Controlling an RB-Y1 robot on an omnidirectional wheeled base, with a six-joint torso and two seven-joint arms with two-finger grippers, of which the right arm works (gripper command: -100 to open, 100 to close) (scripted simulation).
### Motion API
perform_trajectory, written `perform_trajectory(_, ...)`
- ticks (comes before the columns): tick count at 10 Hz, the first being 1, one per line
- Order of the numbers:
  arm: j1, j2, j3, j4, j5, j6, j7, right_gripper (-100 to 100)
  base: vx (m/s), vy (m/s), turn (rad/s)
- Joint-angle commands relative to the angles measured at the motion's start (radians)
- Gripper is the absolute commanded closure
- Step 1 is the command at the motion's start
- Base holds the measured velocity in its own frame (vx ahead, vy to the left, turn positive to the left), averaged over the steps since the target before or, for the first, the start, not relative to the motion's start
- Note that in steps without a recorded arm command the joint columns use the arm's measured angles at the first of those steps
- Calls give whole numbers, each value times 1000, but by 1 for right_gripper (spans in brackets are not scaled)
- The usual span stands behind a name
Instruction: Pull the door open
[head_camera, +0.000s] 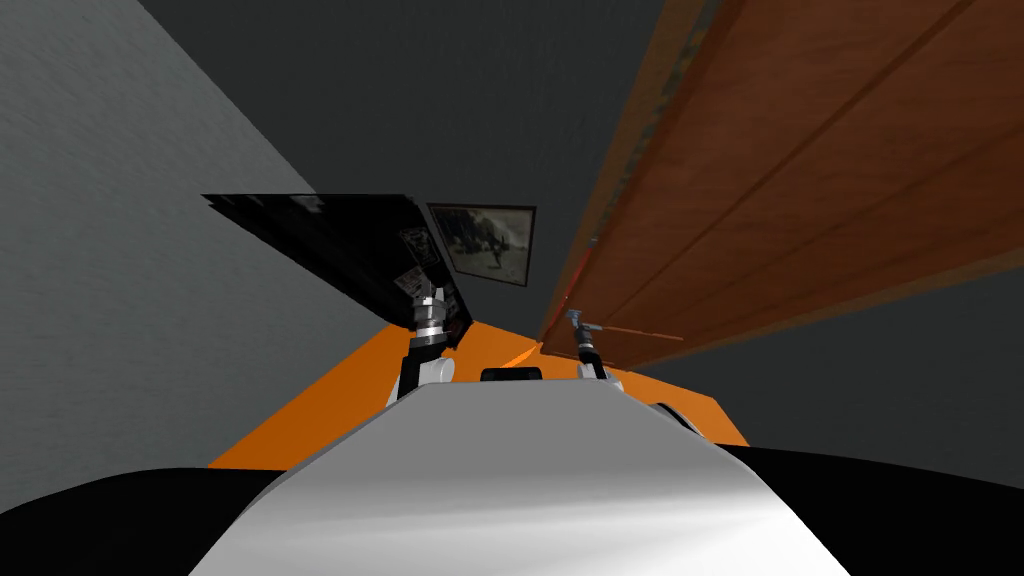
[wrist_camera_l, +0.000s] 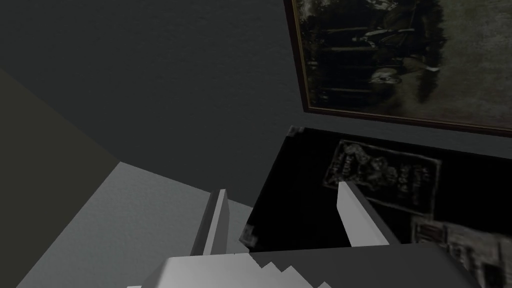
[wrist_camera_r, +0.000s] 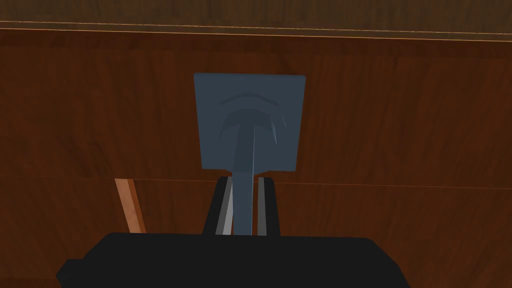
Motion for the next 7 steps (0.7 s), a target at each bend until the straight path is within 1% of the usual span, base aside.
perform_trajectory(1,8,-17,19,4,8,-18,-30,100,-222,-62,185)
perform_trajectory(3,24,-43,39,4,16,-34,-65,100,-204,-51,164)
perform_trajectory(4,31,-53,47,4,19,-40,-78,100,-229,-52,141)
perform_trajectory(5,32,-46,42,-8,17,-28,-66,100,-101,-15,32)
perform_trajectory(6,31,-48,68,-8,28,-34,-79,100,-115,-16,-31)
perform_trajectory(7,29,-50,75,-9,31,-36,-82,100,-169,-11,-17)
